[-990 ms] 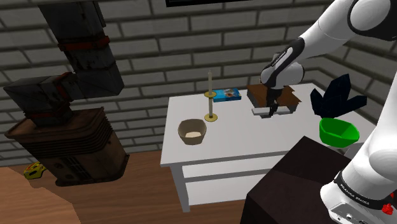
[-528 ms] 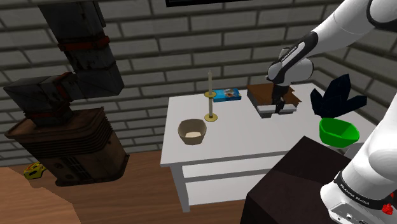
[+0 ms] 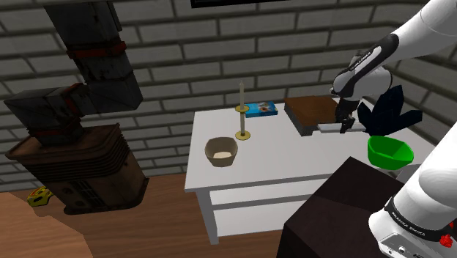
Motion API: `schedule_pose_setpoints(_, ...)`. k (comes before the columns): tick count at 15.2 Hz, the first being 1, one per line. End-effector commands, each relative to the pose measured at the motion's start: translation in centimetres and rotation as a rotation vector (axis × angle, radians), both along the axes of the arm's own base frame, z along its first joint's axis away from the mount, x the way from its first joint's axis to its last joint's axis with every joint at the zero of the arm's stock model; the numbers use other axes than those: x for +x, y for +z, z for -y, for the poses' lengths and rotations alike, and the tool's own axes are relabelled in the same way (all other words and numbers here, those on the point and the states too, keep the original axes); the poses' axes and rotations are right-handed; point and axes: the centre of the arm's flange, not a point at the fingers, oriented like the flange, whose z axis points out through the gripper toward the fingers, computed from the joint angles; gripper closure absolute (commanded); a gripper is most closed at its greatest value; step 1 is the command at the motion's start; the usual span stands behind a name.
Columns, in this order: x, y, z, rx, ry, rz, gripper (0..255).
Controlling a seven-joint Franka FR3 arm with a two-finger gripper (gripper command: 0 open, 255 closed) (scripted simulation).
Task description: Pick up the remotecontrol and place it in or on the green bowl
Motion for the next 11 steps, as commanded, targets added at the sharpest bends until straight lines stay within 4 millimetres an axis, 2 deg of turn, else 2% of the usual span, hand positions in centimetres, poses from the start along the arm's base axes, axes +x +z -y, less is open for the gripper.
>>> schedule_pose_setpoints(1,-2.2,0.0,1.6,0.0,0.001,0.0,255)
schedule_pose_setpoints(11,-13.2,0.0,8.8,0.0,0.001,0.0,255)
